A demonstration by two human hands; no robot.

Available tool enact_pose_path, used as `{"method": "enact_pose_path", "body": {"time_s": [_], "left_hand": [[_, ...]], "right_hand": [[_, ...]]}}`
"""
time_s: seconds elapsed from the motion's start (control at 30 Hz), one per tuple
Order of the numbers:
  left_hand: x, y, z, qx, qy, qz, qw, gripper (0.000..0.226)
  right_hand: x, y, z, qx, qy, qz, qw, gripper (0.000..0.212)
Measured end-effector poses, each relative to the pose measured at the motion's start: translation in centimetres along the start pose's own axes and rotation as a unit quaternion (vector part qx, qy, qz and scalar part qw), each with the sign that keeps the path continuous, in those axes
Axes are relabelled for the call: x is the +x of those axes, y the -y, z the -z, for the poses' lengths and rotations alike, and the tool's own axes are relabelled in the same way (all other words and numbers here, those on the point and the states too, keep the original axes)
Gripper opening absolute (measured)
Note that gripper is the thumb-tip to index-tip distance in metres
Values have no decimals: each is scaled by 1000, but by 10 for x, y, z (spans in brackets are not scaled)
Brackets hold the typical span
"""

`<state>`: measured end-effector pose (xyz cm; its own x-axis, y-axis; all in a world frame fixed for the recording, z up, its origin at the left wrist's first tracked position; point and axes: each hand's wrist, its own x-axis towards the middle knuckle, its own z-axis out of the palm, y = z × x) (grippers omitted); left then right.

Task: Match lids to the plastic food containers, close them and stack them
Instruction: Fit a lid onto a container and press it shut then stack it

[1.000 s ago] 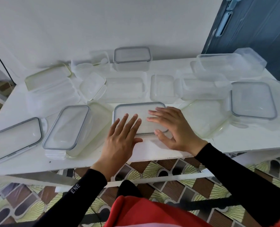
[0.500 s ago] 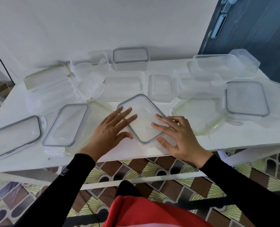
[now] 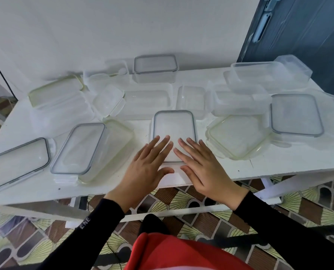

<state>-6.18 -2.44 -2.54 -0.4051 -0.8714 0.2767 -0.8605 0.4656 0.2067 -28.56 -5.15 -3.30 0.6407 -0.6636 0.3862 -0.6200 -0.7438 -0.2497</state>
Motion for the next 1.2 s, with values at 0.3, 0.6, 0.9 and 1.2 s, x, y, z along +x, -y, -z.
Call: {"method": "enact_pose_path", "body": {"time_s": [0.3, 0.6, 0.9, 1.2], "left_hand": [[0, -11, -8, 55, -47, -8, 997, 60], [-1, -11, -11, 56, -60, -8, 997, 59], [6, -2, -12, -11, -64, -50, 997, 54], [-2, 32, 16, -164, -165, 180, 956, 63]], "right_hand": [[0, 3, -4, 14, -35, 2, 999, 50], [-1, 3, -9, 14, -55, 10, 998, 46], [3, -3, -3, 9, -80, 16, 997, 45], [25, -42, 28, 198, 31, -225, 954, 86]]}}
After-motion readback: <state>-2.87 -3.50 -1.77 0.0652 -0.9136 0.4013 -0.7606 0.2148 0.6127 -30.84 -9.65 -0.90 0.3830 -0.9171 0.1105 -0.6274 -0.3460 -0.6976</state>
